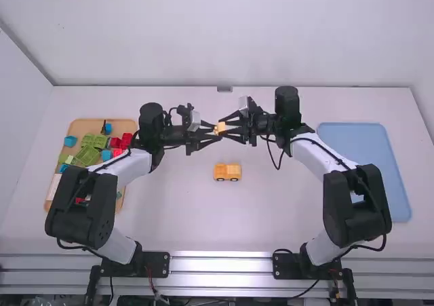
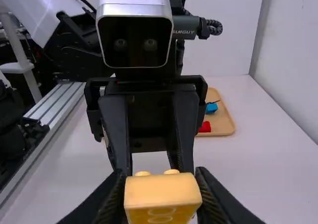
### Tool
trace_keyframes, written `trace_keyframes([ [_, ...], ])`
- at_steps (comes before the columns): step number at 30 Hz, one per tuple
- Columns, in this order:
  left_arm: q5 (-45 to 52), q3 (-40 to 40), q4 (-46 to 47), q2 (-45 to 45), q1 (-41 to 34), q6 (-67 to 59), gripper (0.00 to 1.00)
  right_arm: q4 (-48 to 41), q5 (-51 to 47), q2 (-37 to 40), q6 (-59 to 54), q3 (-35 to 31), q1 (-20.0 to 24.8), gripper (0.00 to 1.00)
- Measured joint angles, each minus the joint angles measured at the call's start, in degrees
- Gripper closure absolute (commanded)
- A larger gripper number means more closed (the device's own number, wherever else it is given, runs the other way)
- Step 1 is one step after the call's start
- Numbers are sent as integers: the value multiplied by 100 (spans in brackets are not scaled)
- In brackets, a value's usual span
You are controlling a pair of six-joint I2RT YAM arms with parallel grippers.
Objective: Assemble lego blocks to make yellow taxi
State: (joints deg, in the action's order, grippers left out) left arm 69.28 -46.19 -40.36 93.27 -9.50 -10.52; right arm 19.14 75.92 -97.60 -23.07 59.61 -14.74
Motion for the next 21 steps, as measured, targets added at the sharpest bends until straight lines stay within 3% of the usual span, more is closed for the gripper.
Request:
trace_keyframes([
  [4,50,-2,9,0,0,-66,88,2,22,0,-2,0,-28,78],
  [6,72,-2,26,0,0,-98,81,0,15,0,-17,0,-44,82],
  [10,55,0,42,0,0,-101,40,-2,11,0,-42,0,-59,87],
  [11,46,-2,52,0,0,-111,0,-4,-2,0,-46,0,-81,87],
  [21,-503,-2,761,2,24,-85,1,-9,-610,0,264,0,-24,91],
])
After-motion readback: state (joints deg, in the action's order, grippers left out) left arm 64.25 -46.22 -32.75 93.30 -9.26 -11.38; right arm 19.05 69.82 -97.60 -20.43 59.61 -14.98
